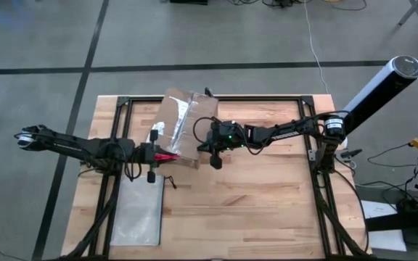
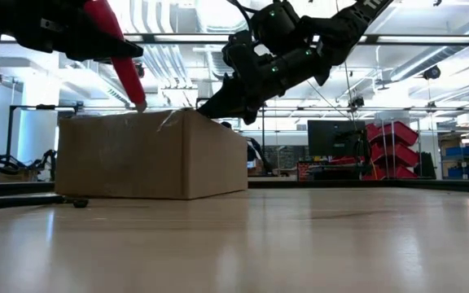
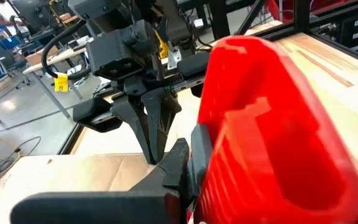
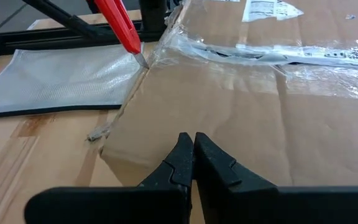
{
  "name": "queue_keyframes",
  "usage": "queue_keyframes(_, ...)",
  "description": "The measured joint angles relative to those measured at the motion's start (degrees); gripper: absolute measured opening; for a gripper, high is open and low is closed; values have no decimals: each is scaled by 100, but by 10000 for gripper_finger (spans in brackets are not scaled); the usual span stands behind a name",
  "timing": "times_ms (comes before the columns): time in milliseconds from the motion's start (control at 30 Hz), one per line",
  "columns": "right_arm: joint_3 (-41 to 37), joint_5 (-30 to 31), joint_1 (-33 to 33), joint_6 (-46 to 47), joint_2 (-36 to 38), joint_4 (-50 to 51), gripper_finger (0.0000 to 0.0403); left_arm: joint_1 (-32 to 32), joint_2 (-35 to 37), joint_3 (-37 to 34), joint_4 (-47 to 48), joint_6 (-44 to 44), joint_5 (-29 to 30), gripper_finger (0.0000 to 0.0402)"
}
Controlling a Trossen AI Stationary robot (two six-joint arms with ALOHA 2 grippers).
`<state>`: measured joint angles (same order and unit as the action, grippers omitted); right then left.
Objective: Unpack boxes
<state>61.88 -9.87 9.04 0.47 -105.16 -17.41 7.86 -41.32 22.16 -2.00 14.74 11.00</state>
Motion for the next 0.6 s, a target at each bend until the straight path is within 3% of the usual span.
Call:
queue_keyframes(333, 243, -210, -143, 11, -7, -322, 13, 0, -191, 61, -8, -4, 16, 32)
queue_keyframes(600, 380, 69, -519, -413, -7, -303, 140, 0, -314, 56, -189, -19, -5, 32)
